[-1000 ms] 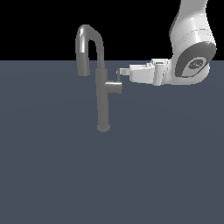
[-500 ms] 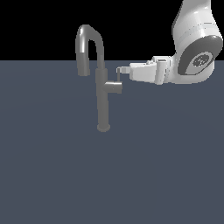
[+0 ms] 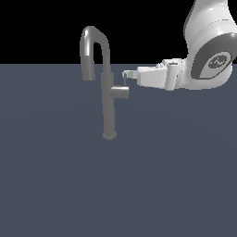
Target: Turn on the faucet by rotating a designated handle.
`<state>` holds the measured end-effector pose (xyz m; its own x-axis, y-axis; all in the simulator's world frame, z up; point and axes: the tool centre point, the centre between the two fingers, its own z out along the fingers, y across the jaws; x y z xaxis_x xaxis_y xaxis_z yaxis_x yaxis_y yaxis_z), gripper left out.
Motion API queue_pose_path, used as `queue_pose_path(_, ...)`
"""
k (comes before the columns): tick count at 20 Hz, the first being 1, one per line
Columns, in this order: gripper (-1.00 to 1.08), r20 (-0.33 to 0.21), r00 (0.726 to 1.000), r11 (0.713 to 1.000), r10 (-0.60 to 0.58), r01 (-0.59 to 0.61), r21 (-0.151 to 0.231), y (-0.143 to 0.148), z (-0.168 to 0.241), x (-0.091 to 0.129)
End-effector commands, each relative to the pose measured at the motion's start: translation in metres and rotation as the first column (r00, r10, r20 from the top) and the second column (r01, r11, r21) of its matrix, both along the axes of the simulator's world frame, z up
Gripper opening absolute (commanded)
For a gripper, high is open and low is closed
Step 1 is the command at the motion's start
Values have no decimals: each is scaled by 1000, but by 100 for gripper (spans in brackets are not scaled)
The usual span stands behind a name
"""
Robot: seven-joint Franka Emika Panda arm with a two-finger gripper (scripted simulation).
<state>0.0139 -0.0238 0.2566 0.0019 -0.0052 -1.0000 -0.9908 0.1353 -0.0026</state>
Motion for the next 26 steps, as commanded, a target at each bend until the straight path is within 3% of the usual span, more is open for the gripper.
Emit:
queue_pose_path(1,-100,-4,1000,1000,8,-8,5,2,1,-12)
queue_pose_path(4,-100,-4,1000,1000,9,-9,6,3,1,-22)
queue_pose_path(6,-100,5,1000,1000,2,-2,1,2,3,-15)
queue_pose_path(15,-100,-4,1000,1000,8,-8,5,6,-15,-49)
queue_pose_path(17,-100,15,1000,1000,5,-5,1,5,-6,-41)
queue_pose_path(24,-100,-4,1000,1000,9,-9,6,9,-43,-66)
queue_pose_path(25,-100,-4,1000,1000,9,-9,6,9,-43,-66)
queue_pose_path(26,-100,32,999,1000,7,-8,2,7,-24,-55)
